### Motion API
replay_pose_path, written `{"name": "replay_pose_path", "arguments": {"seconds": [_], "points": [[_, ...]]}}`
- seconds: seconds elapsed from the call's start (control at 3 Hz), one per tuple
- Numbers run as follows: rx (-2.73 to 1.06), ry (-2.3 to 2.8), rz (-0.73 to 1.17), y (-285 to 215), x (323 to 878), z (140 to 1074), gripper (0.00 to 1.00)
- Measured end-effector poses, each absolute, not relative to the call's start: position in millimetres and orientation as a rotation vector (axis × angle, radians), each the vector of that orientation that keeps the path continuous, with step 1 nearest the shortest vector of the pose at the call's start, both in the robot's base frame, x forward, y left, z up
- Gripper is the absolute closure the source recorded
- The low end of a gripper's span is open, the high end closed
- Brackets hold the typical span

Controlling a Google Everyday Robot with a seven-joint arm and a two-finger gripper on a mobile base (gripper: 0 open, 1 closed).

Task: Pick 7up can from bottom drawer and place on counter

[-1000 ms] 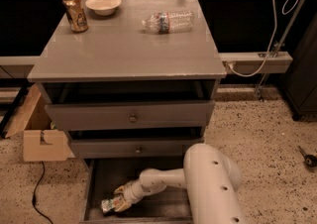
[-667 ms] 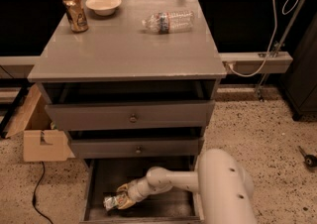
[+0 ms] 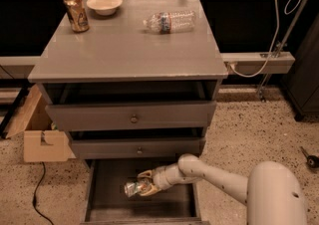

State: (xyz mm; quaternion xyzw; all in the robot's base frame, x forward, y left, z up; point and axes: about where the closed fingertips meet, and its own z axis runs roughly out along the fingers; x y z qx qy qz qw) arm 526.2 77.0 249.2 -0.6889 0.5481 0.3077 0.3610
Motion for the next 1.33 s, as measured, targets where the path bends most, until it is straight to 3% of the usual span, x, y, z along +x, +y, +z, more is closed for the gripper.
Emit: {"name": "replay_pose_path", "arguments": {"seconds": [0.33, 1.0, 1.33], "points": [[-1.768, 1.42, 0.725, 38.2, 532.8, 291.1, 1.0], [-1.797, 1.423, 0.701, 34.6, 533.4, 311.2, 1.0], [-1.776, 1.439, 0.597, 10.4, 524.3, 367.9, 1.0]]}}
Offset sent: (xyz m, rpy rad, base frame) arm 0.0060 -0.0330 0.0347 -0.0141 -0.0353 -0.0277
